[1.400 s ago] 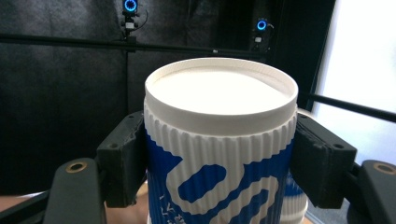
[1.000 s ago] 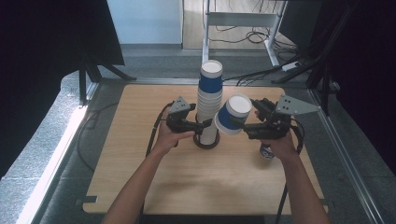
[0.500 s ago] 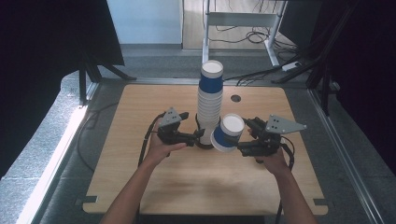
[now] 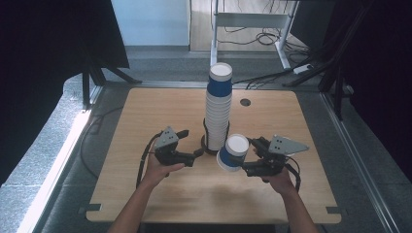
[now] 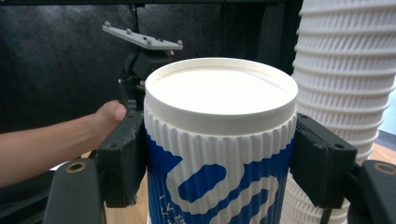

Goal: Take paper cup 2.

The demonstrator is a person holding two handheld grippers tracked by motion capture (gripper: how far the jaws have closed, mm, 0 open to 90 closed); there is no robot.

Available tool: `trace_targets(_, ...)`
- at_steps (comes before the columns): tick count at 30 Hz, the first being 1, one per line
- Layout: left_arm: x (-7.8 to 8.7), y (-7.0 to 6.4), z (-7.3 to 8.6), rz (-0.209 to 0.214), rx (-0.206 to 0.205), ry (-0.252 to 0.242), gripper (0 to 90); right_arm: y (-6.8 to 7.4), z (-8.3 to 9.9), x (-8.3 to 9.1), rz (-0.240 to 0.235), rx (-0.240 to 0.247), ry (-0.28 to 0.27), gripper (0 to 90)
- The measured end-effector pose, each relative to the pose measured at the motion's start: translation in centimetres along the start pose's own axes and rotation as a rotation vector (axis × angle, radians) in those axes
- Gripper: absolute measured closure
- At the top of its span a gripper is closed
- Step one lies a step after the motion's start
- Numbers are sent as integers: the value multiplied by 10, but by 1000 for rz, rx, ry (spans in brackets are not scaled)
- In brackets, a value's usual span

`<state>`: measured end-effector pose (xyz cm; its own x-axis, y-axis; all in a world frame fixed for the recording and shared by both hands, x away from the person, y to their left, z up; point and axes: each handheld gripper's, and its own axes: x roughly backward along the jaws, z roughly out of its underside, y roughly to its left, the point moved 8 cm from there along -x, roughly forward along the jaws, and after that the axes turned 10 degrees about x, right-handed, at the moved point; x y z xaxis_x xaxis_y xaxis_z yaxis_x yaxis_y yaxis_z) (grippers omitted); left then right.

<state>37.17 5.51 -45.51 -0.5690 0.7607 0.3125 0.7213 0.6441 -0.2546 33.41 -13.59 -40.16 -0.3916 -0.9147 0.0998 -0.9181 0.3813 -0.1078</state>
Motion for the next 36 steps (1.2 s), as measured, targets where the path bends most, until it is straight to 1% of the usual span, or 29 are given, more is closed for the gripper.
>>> trace_targets(2, 4, -1, 6, 0, -5, 4, 108, 3, 6, -1, 0, -3, 6, 270)
trace_targets(7, 11, -3, 18, -4, 0, 8, 108, 9, 20, -5, -2, -15, 13, 270)
trace_targets(10, 15, -4, 26, 5, 11, 9, 108, 13, 27, -8, -4, -18, 18, 270)
trace_targets(13, 18, -4, 34, -2, 10, 16, 108, 16, 33, -11, -8, -19, 25, 270)
trace_targets(14, 20, -4, 36, 3, 18, 16, 108, 17, 35, -12, -7, -16, 27, 270)
trace_targets(16, 22, -5, 39, 9, 19, 11, 108, 19, 39, -13, -4, -19, 28, 270)
trace_targets(19, 24, -6, 43, 12, 10, 20, 108, 20, 45, -16, -5, -22, 39, 270)
trace_targets(20, 24, -6, 45, 3, -5, 30, 108, 20, 46, -17, -3, -20, 45, 270)
trace_targets(21, 25, -7, 46, 0, -10, 31, 108, 21, 48, -17, -2, -19, 52, 270)
trace_targets(23, 27, -8, 49, 15, -2, 29, 108, 21, 50, -18, 3, -24, 52, 270)
trace_targets(28, 28, -12, 55, 24, -11, 42, 107, 21, 56, -21, 11, -28, 60, 270)
trace_targets(36, 30, -25, 56, 56, -26, 35, 105, 19, 62, -24, 33, -30, 72, 269)
